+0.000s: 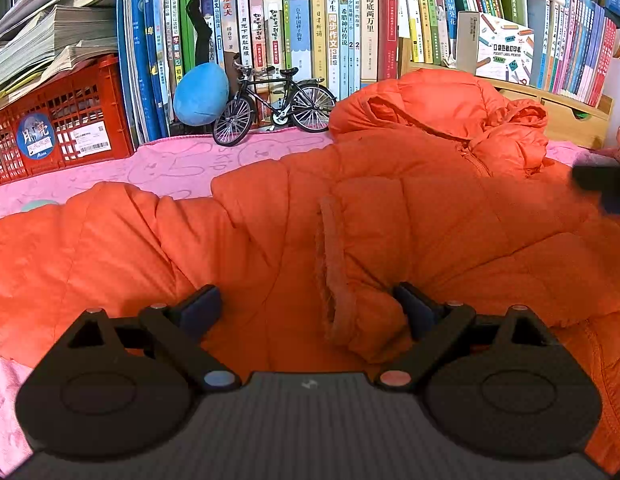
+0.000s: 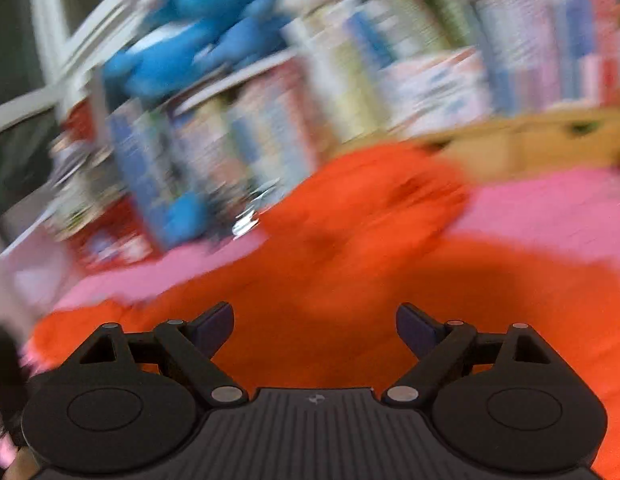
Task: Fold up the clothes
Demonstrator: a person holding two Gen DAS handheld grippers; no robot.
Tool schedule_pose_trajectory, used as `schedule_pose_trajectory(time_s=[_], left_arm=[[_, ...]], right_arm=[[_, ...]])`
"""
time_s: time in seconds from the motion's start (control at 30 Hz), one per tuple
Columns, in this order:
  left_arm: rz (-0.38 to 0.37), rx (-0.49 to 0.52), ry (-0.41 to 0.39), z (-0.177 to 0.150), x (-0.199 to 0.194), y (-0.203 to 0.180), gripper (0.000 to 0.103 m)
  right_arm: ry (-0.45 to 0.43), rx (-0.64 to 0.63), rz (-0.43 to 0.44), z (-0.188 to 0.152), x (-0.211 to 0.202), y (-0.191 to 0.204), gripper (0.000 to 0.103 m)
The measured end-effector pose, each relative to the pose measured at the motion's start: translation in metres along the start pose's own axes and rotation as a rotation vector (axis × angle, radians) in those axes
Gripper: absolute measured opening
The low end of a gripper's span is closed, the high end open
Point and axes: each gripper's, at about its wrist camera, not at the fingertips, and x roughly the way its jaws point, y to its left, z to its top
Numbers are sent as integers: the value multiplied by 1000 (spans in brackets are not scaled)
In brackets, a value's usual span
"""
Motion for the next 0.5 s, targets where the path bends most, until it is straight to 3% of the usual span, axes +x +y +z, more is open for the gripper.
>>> schedule_pose_trajectory(time_s=[0.1, 0.2, 0.27, 0.37, 0.47, 0.5], left_arm=[[0, -2, 0, 0, 0, -1, 96], [0, -3, 0, 0, 0, -1, 96], [-1, -3, 1, 0, 0, -1, 96], [-1, -3, 1, 0, 1, -1, 97], [-1, -2, 1, 0, 1, -1, 97], [0, -2, 0, 0, 1, -2, 97]], right_arm=[[65, -82, -31, -23, 6, 2, 86], [56, -158, -130, -30, -14, -11, 85], [54, -132, -218, -22, -29, -34, 84], [40, -81, -416, -22, -50, -77, 88], [25, 74, -463, -25, -74, -119, 91], [16, 70, -496, -26, -81, -121, 91]])
